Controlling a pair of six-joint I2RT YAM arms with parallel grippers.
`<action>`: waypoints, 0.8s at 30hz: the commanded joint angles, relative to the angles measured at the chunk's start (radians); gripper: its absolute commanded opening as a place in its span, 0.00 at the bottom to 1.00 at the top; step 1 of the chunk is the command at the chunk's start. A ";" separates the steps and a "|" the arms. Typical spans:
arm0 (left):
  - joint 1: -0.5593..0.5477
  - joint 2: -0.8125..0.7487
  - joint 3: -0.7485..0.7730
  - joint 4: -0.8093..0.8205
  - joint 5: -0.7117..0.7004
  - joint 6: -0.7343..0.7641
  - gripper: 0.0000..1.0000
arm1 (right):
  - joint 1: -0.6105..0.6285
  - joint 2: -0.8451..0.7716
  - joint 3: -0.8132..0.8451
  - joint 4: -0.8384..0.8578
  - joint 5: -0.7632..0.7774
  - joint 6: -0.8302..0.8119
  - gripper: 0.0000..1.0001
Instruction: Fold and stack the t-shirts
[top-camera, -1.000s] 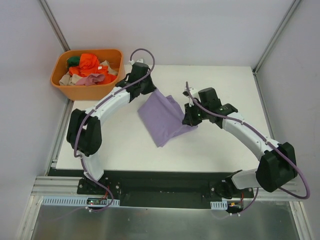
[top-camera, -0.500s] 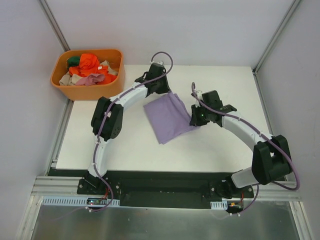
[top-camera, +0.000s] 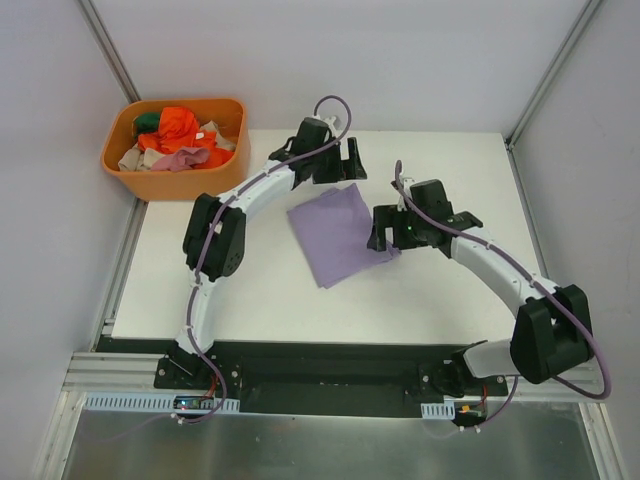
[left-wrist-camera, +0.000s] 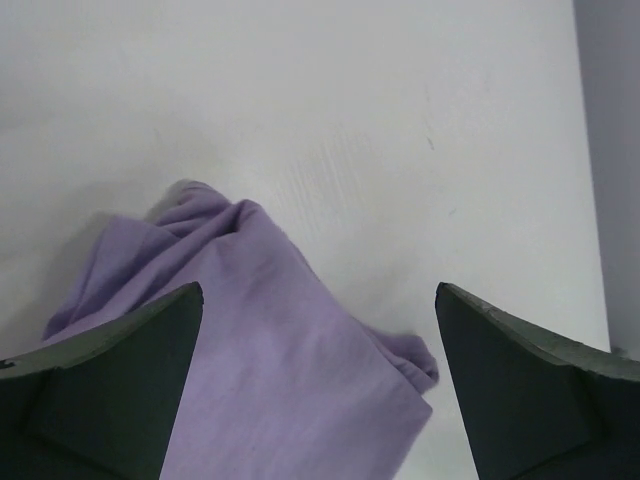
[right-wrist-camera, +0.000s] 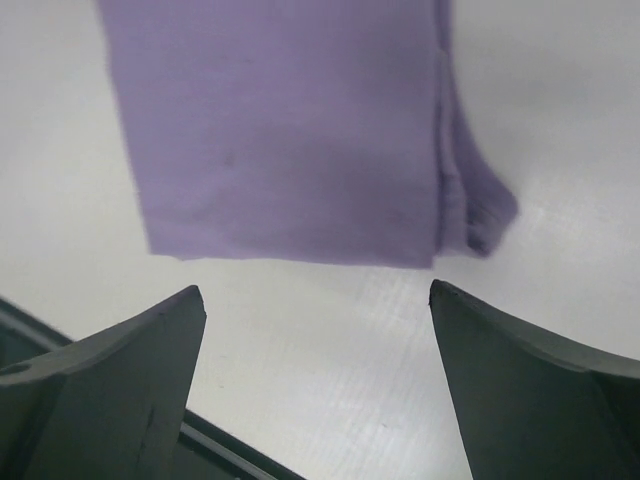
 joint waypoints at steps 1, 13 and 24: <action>-0.018 -0.041 0.043 0.030 0.210 0.038 0.99 | 0.000 0.008 -0.025 0.194 -0.318 0.119 0.96; -0.018 0.212 0.241 0.037 0.217 0.061 0.99 | 0.009 0.291 0.096 0.115 -0.244 0.066 0.96; 0.051 0.235 0.117 -0.054 -0.025 -0.021 0.99 | -0.097 0.438 0.223 -0.017 -0.079 -0.048 0.96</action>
